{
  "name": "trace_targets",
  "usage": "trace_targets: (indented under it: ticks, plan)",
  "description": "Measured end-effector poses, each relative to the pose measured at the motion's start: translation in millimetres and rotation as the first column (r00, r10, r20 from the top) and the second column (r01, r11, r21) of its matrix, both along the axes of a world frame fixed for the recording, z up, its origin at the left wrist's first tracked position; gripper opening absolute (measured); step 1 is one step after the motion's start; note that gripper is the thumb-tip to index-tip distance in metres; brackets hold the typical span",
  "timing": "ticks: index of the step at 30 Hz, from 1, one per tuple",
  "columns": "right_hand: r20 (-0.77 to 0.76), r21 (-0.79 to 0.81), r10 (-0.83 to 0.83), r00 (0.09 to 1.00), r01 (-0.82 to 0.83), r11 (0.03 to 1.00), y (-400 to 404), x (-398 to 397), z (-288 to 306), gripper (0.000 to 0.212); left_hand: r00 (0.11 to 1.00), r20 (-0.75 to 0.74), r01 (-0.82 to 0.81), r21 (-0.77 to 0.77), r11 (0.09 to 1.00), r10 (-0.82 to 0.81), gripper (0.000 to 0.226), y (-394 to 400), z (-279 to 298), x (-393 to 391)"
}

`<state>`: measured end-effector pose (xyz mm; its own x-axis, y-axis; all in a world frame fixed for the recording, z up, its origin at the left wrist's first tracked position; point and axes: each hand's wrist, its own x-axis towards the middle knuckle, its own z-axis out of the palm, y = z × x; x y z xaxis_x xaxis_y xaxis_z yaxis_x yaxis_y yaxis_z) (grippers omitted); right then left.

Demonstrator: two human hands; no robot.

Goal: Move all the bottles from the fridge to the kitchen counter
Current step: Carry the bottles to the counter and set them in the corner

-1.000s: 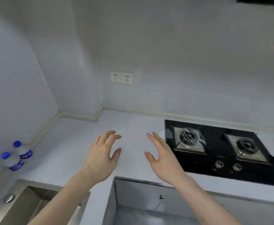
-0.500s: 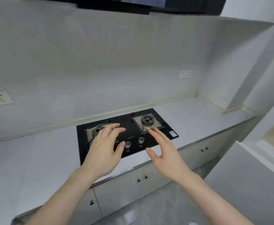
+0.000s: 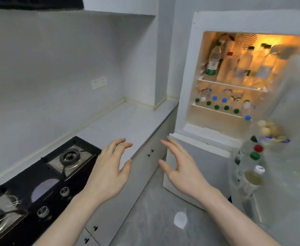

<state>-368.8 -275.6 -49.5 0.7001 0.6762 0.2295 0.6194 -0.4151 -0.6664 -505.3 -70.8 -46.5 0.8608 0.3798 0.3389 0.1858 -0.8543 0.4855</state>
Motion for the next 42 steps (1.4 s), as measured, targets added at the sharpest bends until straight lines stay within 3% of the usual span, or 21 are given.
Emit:
trace_targets:
  ticks: [7, 13, 21, 32, 38, 42]
  plan:
    - [-0.007, -0.029, -0.318, 0.948, 0.318, 0.948, -58.4, 54.8, -4.4, 0.06, 0.955, -0.033, 0.296, 0.005, 0.955, -0.296, 0.046, -9.0, -13.7, 123.5]
    - [-0.019, -0.018, -0.538, 0.843, 0.537, 0.843, -101.8, 85.8, -9.1, 0.06, 0.842, -0.063, 0.536, -0.002, 0.844, -0.535, 0.046, -41.6, -22.9, 214.7]
    - [-0.017, 0.038, -0.666, 0.745, 0.666, 0.745, -156.5, 120.8, -15.5, 0.055, 0.717, -0.1, 0.69, -0.041, 0.723, -0.69, 0.048, -105.2, -35.7, 305.4]
    - [-0.042, 0.0, -0.663, 0.747, 0.664, 0.748, -169.5, 144.7, -36.4, 0.052, 0.57, -0.172, 0.806, -0.073, 0.588, -0.803, 0.047, -167.5, -68.8, 382.7]
    - [-0.026, -0.075, -0.729, 0.684, 0.726, 0.684, -175.2, 138.2, -51.5, 0.044, 0.379, -0.226, 0.899, -0.138, 0.415, -0.897, 0.051, -197.5, -89.7, 419.0]
    - [-0.056, -0.142, -0.822, 0.567, 0.81, 0.568, -174.2, 127.8, -72.2, 0.043, 0.238, -0.257, 0.948, -0.151, 0.282, -0.937, 0.051, -219.7, -99.7, 436.3]
